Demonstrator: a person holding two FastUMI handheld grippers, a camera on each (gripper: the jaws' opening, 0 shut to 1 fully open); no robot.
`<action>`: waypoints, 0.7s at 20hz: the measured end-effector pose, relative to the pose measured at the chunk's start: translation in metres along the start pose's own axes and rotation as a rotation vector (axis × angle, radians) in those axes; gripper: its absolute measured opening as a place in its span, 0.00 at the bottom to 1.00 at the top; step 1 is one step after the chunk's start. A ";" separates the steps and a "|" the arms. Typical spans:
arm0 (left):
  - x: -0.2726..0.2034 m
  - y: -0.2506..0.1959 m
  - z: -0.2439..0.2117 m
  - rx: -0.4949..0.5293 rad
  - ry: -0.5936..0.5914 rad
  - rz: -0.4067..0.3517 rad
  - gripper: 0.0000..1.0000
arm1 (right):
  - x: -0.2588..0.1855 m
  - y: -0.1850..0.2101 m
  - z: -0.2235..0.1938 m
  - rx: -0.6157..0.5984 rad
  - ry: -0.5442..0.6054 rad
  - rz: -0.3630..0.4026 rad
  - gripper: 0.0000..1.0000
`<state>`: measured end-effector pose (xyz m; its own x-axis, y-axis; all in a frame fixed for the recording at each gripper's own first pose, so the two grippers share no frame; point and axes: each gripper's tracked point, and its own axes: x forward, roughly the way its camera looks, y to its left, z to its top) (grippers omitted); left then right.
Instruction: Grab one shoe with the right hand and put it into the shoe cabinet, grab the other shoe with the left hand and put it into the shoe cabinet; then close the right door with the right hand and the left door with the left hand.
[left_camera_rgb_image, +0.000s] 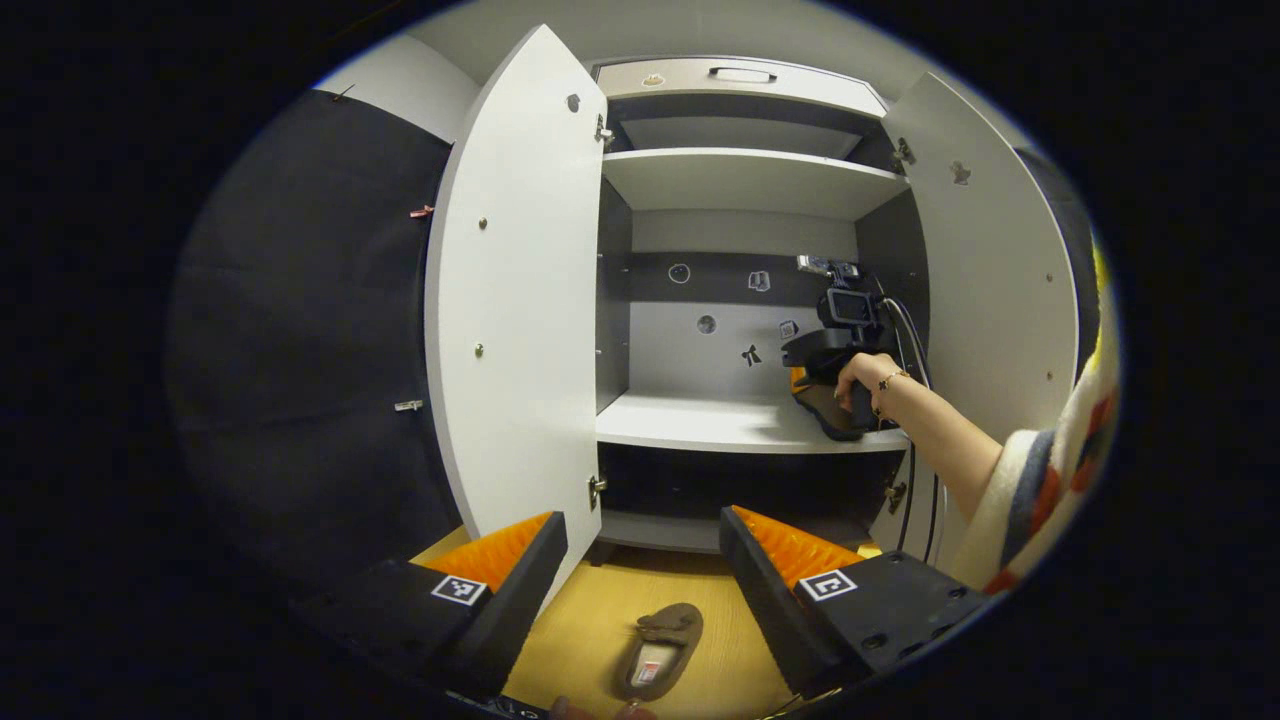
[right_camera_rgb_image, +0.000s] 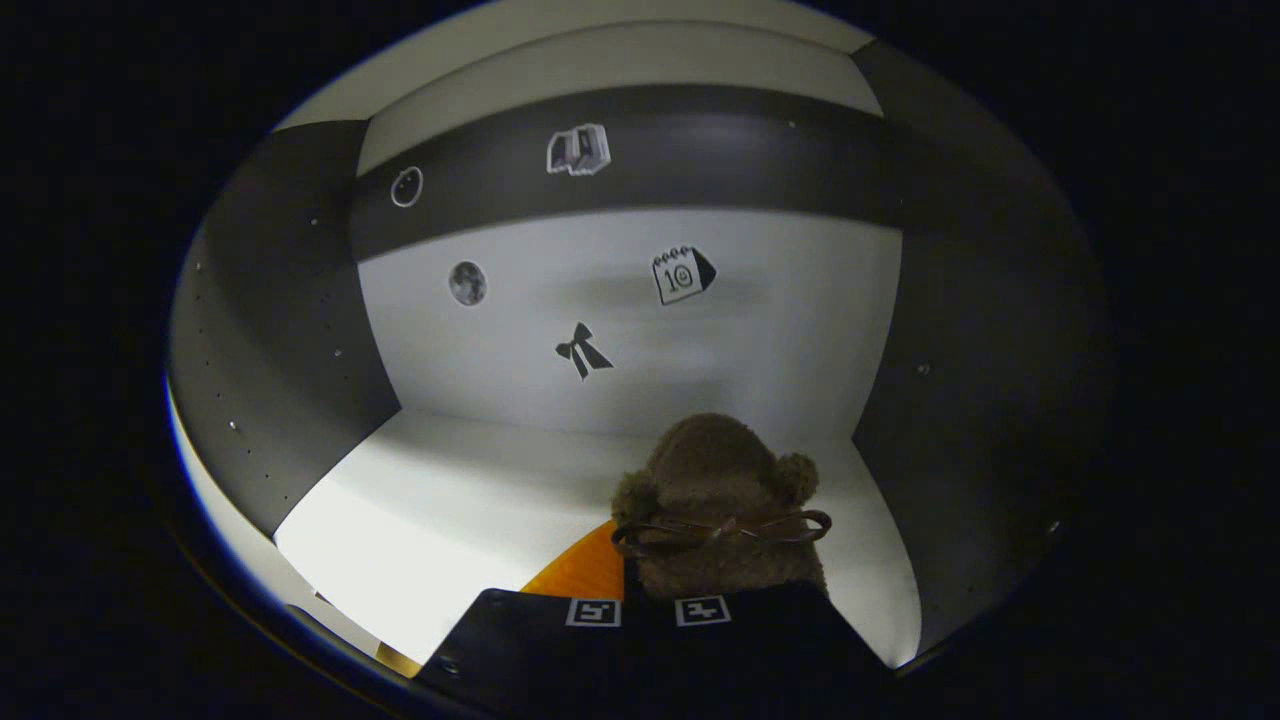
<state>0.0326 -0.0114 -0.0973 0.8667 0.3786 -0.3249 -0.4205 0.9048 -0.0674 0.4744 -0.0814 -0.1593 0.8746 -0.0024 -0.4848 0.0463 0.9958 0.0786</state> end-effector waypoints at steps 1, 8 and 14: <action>0.001 0.005 0.000 0.003 0.005 0.013 0.97 | 0.002 0.000 -0.001 0.011 0.008 -0.001 0.05; 0.008 0.021 -0.003 -0.004 0.025 0.051 0.97 | -0.010 0.025 0.001 0.013 -0.001 0.072 0.60; 0.000 0.012 -0.003 -0.008 0.018 -0.020 0.98 | -0.062 0.045 0.001 -0.014 -0.070 0.122 0.96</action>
<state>0.0263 -0.0014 -0.1012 0.8700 0.3570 -0.3402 -0.4055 0.9104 -0.0817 0.4228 -0.0366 -0.1251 0.9050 0.1128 -0.4103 -0.0685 0.9903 0.1211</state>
